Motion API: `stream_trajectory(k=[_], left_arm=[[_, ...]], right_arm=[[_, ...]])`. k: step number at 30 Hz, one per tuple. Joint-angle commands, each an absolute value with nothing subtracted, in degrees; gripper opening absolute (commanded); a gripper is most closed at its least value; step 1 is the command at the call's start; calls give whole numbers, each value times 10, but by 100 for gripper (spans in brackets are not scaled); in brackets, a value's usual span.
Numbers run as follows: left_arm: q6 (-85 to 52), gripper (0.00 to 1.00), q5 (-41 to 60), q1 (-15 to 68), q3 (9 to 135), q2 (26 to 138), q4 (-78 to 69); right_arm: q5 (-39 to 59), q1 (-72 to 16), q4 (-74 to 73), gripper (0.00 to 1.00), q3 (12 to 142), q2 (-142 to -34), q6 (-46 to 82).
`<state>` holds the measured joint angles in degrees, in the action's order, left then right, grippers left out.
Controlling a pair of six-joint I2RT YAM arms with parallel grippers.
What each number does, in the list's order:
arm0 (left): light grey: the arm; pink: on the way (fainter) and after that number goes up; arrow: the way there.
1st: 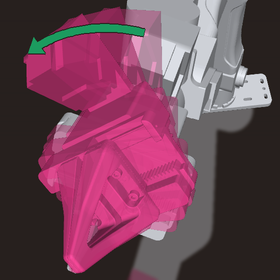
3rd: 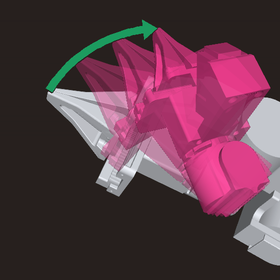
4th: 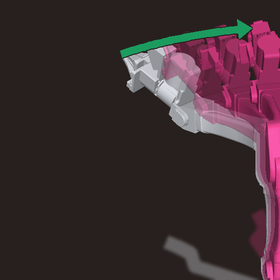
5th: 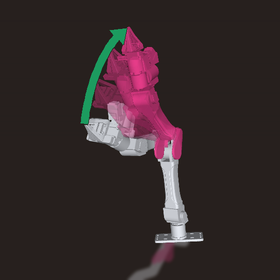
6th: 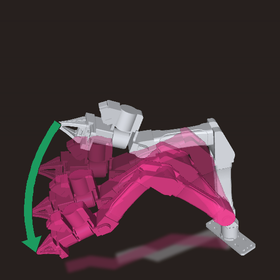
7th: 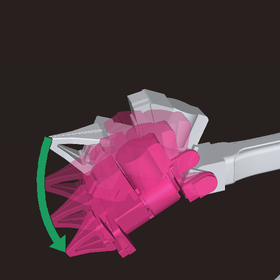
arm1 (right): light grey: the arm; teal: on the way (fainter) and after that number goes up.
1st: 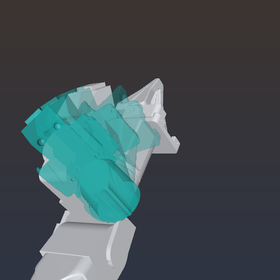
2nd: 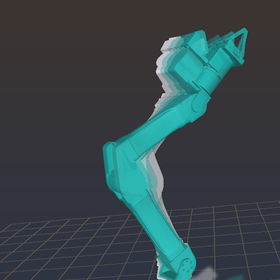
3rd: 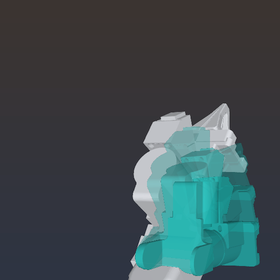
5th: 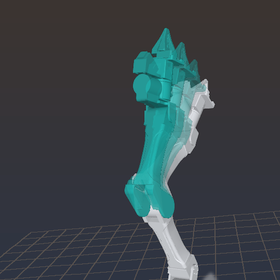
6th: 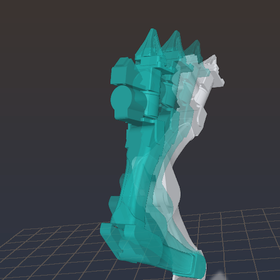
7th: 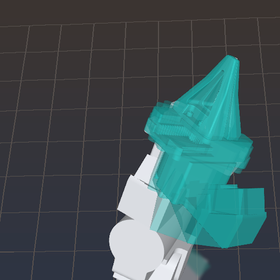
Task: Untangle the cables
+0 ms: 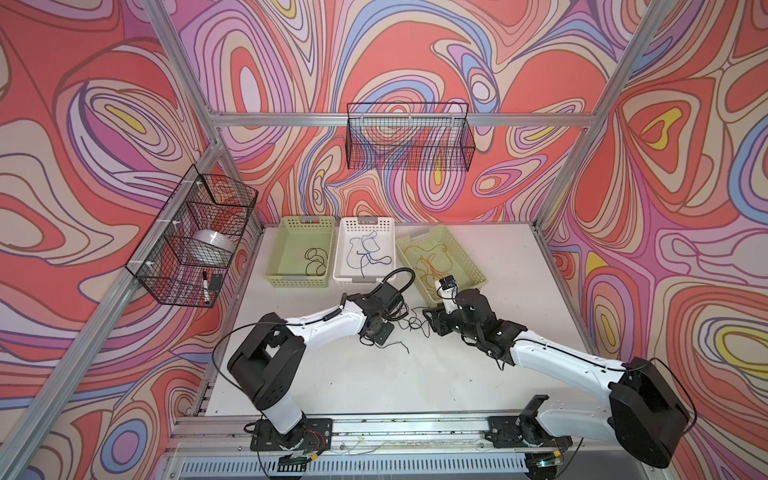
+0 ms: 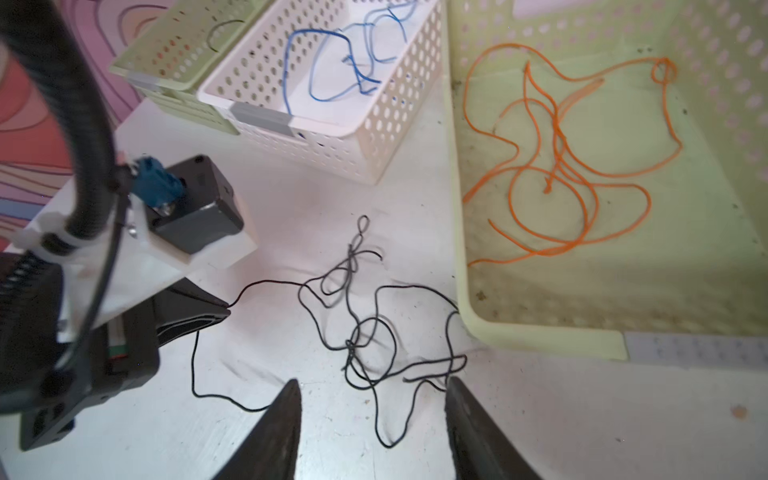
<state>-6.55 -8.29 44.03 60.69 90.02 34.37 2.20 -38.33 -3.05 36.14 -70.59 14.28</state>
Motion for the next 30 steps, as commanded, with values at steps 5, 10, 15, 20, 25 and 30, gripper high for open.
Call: stream_trajectory(k=[5, 10, 15, 20, 25, 30], left_arm=[[-9, 0, -84, 469, 721, 714, 391], [7, 0, -63, 483, 781, 693, 403], [21, 0, -66, 484, 826, 686, 400], [31, 0, -56, 485, 866, 686, 388], [54, 0, -69, 484, 933, 693, 363], [103, 0, -101, 484, 1030, 722, 360]], right_arm=[[151, -383, -169, 69, 368, -732, 69], [206, -383, -251, 82, 396, -787, 87], [238, -384, -311, 95, 428, -833, 110], [261, -400, -323, 94, 473, -887, 134], [279, -403, -368, 74, 453, -944, 196], [284, -403, -437, 49, 406, -988, 234]])
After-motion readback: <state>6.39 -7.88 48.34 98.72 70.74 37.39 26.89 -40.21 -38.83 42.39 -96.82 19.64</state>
